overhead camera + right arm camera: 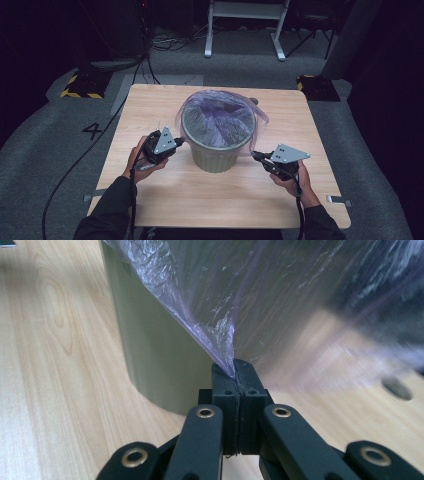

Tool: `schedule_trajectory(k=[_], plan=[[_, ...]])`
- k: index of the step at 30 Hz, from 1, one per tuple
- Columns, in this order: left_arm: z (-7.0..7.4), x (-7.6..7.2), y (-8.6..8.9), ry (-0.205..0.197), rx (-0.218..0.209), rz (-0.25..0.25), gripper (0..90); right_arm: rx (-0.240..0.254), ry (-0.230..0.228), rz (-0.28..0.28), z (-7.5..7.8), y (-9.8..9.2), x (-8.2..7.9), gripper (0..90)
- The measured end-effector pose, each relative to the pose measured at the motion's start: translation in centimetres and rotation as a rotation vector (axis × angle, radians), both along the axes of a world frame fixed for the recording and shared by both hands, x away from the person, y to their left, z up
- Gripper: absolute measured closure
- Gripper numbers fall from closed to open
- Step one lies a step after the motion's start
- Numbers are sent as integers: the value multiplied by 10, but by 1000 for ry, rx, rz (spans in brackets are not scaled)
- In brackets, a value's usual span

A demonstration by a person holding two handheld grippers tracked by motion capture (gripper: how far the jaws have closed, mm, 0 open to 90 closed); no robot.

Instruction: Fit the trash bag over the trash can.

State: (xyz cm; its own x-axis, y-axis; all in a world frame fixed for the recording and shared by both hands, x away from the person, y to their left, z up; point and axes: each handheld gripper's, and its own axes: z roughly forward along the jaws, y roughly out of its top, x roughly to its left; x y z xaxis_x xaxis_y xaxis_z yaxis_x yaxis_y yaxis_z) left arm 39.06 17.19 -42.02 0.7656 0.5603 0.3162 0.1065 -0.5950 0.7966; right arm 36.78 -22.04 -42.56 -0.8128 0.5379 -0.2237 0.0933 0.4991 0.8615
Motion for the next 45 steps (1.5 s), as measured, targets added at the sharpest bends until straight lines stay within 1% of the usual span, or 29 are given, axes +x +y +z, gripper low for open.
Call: schedule_trajectory(k=[1,2,4,7,9,10,12,14,15,16,18,19,21,22,23,26,27,28,29,30,31,33,35,36,38,40,42,43,45], plan=[[-3,0,1,6,0,1,900,-4,7,0,-2,0,1,900],[-5,0,1,19,-11,-3,900,-12,13,-1,-6,0,2,900],[-9,0,2,29,-7,-4,900,-13,27,-4,-9,0,3,900],[-12,0,3,38,3,-2,900,3,51,-11,-12,-1,6,900],[-13,0,4,49,-2,-7,900,-7,59,-16,-13,-1,7,899],[-14,1,4,54,-1,-11,900,-13,71,-21,-14,-1,8,894],[-16,1,5,64,6,-5,900,-20,79,-28,-16,-1,10,886],[-20,1,7,73,-6,3,899,-18,85,-33,-17,-3,11,874],[-21,1,8,74,-11,9,898,-20,87,-36,-18,-4,11,840],[-21,0,10,78,-16,12,885,-23,92,-37,-18,-5,11,801],[-22,-1,17,87,-38,27,782,-29,86,-31,-18,-6,9,769],[-21,-3,20,85,-49,21,767,-23,82,-22,-17,-8,7,744],[-19,-6,26,85,-66,28,684,-12,73,-16,-14,-12,4,642],[-18,-8,30,88,-75,39,633,-9,73,-12,-13,-14,3,595],[-17,-10,34,93,-89,37,595,-4,77,-13,-11,-17,1,557],[-13,-14,44,95,-105,70,441,8,78,-17,-7,-26,-3,445],[-11,-15,49,102,-121,74,403,11,73,-20,-6,-29,-4,423],[-9,-17,53,102,-135,80,382,17,71,-37,-5,-33,-5,378],[-8,-18,56,105,-144,87,343,26,71,-44,-4,-37,-7,359],[-6,-19,60,107,-147,93,281,34,66,-50,-2,-41,-7,353],[-4,-20,63,106,-155,96,245,43,65,-63,-1,-44,-8,340],[1,-22,69,90,-173,111,195,58,56,-90,3,-52,-8,320],[6,-24,75,89,-195,110,174,69,42,-111,8,-57,-8,315],[10,-24,77,83,-208,115,168,79,35,-125,11,-60,-6,316],[18,-22,80,72,-218,119,170,95,23,-154,18,-64,-2,321],[27,-20,80,53,-240,123,176,109,10,-168,27,-66,2,337],[37,-15,77,42,-269,118,197,95,-10,-189,37,-66,7,361],[42,-11,76,31,-280,119,207,86,-25,-200,44,-64,10,375],[48,-3,70,21,-295,129,240,87,-46,-207,55,-61,16,413]])
